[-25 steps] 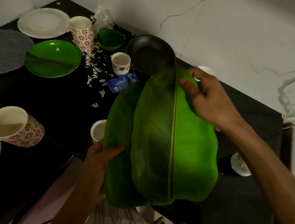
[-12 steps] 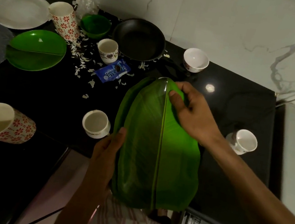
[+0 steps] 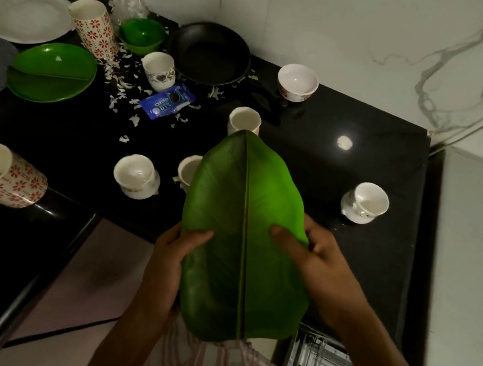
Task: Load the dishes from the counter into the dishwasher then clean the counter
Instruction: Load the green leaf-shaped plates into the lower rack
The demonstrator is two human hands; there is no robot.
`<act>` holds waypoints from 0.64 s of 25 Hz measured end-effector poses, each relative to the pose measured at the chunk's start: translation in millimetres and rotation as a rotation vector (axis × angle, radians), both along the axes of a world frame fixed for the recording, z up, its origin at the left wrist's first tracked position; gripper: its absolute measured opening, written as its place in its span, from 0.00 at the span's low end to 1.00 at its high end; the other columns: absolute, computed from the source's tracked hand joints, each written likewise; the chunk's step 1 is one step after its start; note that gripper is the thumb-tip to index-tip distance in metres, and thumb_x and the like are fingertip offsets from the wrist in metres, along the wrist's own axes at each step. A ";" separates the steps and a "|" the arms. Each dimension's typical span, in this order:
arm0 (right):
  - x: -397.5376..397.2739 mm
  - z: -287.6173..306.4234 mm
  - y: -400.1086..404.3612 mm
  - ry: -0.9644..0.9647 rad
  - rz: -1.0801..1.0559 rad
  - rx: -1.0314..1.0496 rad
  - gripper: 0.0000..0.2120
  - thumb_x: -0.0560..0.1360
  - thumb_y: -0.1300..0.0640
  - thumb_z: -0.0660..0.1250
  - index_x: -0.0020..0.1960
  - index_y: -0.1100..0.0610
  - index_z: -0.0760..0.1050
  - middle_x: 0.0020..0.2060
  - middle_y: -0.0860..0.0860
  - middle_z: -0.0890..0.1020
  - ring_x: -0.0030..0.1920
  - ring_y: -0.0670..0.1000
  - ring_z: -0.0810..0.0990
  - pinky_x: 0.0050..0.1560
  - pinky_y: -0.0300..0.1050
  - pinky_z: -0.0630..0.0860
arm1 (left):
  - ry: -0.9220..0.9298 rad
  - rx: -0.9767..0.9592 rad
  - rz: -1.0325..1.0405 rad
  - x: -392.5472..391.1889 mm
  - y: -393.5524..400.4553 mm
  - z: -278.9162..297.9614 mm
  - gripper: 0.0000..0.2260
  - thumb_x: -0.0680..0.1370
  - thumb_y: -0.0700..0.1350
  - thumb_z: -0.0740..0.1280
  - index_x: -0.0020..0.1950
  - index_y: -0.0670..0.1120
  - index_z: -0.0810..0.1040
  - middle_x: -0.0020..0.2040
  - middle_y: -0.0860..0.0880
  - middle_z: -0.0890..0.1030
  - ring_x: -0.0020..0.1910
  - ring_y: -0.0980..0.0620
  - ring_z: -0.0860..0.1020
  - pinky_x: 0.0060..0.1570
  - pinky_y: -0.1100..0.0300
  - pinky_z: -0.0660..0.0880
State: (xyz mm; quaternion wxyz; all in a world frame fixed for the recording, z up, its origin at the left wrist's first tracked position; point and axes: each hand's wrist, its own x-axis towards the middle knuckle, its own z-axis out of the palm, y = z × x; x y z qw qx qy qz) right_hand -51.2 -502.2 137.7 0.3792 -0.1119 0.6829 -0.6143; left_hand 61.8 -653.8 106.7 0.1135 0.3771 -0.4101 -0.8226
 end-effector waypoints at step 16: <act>117.4 -11.2 166.6 0.362 -0.092 0.247 0.22 0.76 0.54 0.68 0.68 0.46 0.71 0.38 0.50 0.81 0.35 0.50 0.81 0.33 0.54 0.80 | -0.204 -0.112 -0.350 60.8 163.9 -28.9 0.35 0.67 0.64 0.74 0.70 0.51 0.72 0.61 0.47 0.81 0.58 0.46 0.81 0.60 0.43 0.76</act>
